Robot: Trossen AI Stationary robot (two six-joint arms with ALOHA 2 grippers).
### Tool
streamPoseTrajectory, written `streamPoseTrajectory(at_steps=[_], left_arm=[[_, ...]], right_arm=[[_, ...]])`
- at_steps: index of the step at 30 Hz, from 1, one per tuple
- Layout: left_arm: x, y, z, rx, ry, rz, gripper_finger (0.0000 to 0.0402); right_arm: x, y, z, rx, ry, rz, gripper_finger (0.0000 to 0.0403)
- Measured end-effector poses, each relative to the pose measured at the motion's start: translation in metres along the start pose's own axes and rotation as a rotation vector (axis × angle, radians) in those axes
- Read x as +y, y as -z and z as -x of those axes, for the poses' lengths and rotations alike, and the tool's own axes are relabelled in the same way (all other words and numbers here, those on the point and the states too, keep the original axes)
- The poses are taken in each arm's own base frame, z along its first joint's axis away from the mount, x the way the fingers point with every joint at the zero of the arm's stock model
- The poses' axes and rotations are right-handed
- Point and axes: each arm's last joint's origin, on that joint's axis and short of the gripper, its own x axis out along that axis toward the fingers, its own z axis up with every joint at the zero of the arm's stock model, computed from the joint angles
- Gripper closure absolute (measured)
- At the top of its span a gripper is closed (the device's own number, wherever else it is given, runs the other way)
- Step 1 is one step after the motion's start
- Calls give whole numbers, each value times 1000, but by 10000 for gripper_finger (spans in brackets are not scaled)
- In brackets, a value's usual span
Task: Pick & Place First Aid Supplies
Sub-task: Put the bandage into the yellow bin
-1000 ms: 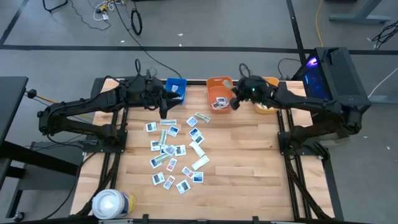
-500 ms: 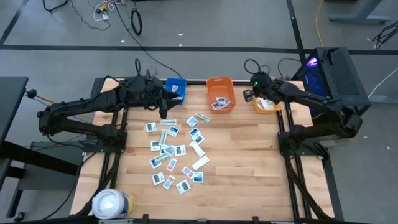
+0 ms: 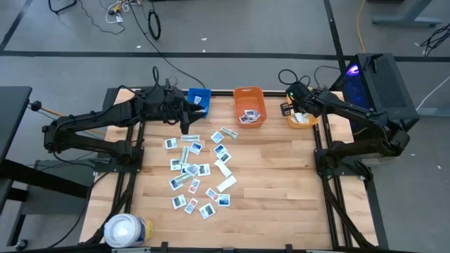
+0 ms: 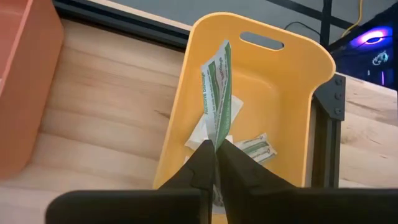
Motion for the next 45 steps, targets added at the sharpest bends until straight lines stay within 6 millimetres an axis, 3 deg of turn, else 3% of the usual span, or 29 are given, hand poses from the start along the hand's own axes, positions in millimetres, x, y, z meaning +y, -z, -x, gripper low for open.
streamPoseTrajectory(at_steps=[5,15,21,27,37,45], left_arm=[[0,0,0,0,0,2,223],[0,0,0,0,0,3,223],[0,0,0,0,0,6,223],[0,0,0,1,0,5,223],[0,0,0,1,1,8,223],[0,0,0,1,1,7,223]], right_arm=[[0,1,0,5,2,3,350],[0,1,0,4,10,-20,192],[1,1,0,22,-31,-19,134],[13,-2,3,12,-219,18,119],[60,-10,31,-233,-650,232,119],[93,7,60,-323,-913,435,119]])
